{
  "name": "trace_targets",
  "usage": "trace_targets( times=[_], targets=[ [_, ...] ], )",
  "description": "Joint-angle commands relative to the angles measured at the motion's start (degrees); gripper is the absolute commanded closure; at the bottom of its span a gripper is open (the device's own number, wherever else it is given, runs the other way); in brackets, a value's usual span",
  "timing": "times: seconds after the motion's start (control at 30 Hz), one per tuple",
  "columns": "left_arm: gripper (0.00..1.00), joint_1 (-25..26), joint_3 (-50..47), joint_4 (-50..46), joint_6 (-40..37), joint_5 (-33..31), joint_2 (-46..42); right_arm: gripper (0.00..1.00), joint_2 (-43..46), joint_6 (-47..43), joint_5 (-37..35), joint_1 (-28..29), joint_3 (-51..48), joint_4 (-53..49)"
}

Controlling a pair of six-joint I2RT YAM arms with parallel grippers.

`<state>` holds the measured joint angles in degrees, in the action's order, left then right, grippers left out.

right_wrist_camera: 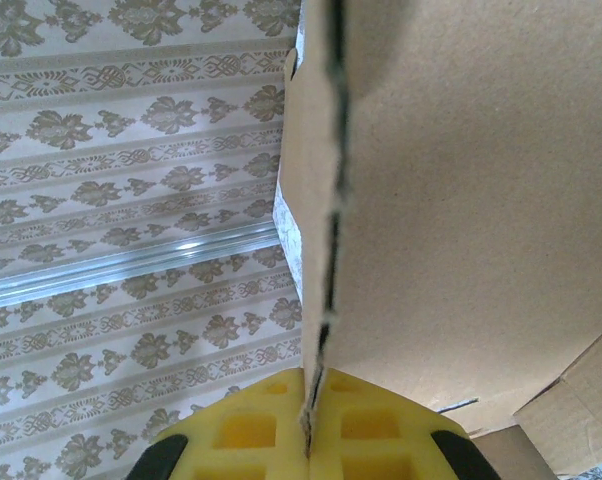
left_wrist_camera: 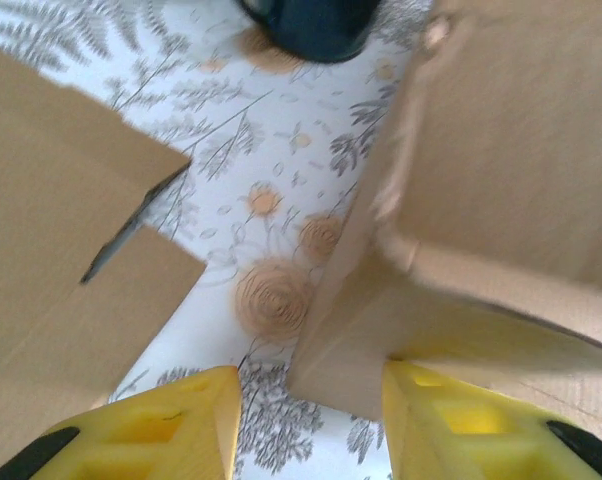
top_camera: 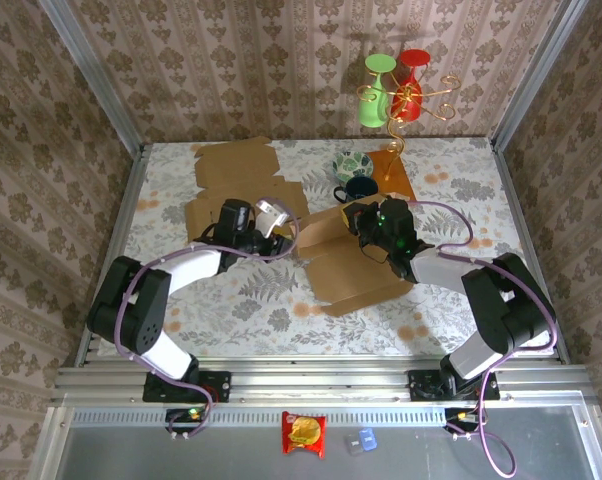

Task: Fold the paper box

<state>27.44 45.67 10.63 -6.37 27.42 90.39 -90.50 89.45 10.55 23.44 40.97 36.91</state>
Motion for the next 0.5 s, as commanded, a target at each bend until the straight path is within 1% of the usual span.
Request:
trace_targets(
  times=[0.0, 0.07, 0.2, 0.37, 0.47],
  targets=[
    [0.59, 1.87, 2.94, -1.82, -6.02, 0.49, 0.93, 1.00, -1.70, -2.04, 1.46, -0.15, -0.64, -4.83],
    [0.60, 2.72, 4.02, -3.29, -8.05, 0.96, 1.39, 1.00, -1.67, -2.26, 1.56, -0.15, -0.24, -5.44],
    [0.67, 3.84, 5.23, -4.82, -10.17, 1.32, 2.06, 1.00, -1.85, -2.78, 1.98, -0.15, 0.59, -6.14],
    [0.67, 5.78, 5.28, -5.42, -11.36, 0.76, 1.80, 1.00, -2.48, -2.87, 2.11, -0.15, 1.29, -5.92],
    [0.67, 6.48, 4.84, -4.90, -9.91, -0.37, 2.10, 1.00, -2.61, -2.88, 2.02, -0.13, 1.41, -5.79]
  ],
)
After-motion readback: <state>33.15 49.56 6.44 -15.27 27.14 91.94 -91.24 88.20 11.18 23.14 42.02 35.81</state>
